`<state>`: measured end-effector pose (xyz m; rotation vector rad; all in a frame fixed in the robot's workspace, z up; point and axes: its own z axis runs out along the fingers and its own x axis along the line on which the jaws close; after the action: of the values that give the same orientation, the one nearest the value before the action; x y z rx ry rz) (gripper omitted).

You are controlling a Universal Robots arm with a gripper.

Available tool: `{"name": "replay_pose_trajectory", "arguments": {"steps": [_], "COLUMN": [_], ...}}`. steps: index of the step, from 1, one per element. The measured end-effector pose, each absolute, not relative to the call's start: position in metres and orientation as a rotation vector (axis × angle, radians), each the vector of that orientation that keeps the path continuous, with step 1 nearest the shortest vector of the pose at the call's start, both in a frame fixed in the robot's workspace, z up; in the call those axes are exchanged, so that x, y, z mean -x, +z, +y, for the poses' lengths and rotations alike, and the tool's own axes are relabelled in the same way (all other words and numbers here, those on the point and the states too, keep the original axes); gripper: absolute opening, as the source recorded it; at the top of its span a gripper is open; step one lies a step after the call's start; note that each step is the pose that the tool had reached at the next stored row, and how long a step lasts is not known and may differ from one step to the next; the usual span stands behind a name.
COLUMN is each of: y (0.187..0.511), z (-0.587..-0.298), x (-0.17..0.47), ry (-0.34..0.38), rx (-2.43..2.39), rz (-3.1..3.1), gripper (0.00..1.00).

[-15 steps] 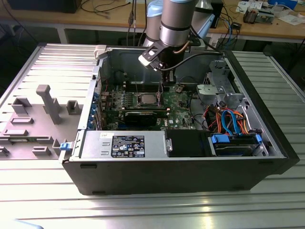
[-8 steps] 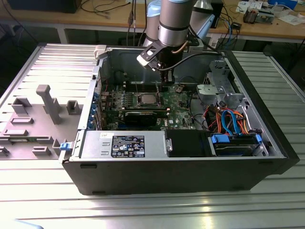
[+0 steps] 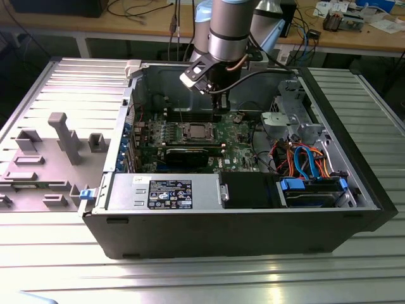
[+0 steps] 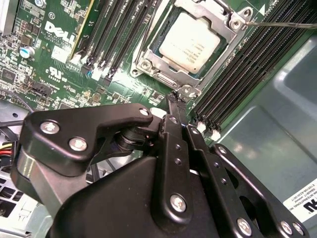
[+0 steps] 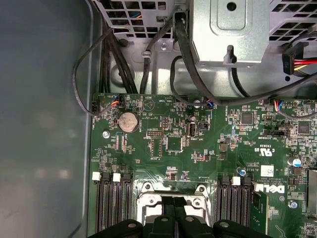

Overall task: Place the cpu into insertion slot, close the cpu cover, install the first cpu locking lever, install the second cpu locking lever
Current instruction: 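Close the cpu cover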

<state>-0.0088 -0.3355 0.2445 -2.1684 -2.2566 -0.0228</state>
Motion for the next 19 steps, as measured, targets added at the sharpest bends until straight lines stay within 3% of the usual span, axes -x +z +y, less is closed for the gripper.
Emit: {"name": "replay_pose_trajectory", "arguments": {"steps": [19], "y": [0.2445], "z": [-0.3355], "x": [0.0148], "ry": [-0.023], "rx": [2.169], "rz": [-2.257], "gripper": [0.11]}}
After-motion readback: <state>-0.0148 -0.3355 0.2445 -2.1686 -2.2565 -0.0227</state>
